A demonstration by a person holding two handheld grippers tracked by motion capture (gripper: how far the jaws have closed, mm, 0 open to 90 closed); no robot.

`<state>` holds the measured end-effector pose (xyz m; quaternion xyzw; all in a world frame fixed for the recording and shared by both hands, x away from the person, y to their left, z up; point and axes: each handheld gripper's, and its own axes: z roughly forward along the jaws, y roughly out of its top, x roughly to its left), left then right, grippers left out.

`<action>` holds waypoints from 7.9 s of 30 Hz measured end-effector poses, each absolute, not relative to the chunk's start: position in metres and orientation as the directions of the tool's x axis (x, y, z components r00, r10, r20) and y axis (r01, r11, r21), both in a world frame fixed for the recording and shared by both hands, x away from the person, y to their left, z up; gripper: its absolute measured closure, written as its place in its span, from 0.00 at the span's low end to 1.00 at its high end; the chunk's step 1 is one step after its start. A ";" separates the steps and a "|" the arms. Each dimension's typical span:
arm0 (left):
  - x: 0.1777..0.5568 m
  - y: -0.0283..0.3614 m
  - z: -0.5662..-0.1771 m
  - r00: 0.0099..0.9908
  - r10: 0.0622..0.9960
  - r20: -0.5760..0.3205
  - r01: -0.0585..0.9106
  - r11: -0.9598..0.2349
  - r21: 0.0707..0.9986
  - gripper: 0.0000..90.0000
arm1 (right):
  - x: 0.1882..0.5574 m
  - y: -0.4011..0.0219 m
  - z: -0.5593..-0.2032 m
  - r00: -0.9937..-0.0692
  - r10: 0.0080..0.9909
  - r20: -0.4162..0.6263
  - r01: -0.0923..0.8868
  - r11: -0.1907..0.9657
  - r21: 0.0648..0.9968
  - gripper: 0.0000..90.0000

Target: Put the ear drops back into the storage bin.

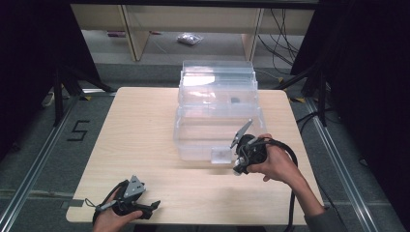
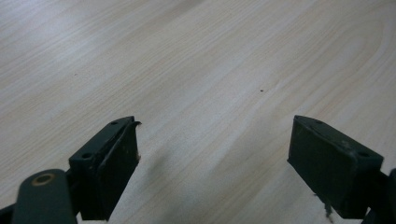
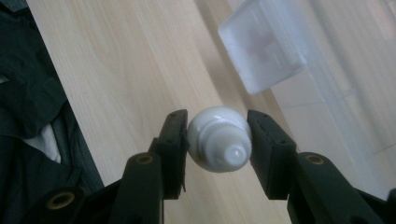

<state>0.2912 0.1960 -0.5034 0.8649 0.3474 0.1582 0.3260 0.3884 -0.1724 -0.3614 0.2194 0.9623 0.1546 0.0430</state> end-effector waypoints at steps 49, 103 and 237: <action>0.291 0.196 -0.504 0.711 0.702 0.045 0.497 -0.547 0.673 0.17 | 0.477 -0.206 -0.322 -0.792 0.610 -0.038 0.578 0.767 0.279 0.67; 0.290 0.195 -0.503 0.712 0.701 0.037 0.496 -0.539 0.681 0.17 | 0.530 -0.205 -0.406 -0.688 0.726 -0.021 0.715 0.682 0.155 0.67; 0.291 0.195 -0.504 0.704 0.710 0.033 0.504 -0.531 0.681 0.17 | 0.434 -0.240 -0.358 -0.643 0.763 0.069 0.667 0.513 0.540 0.25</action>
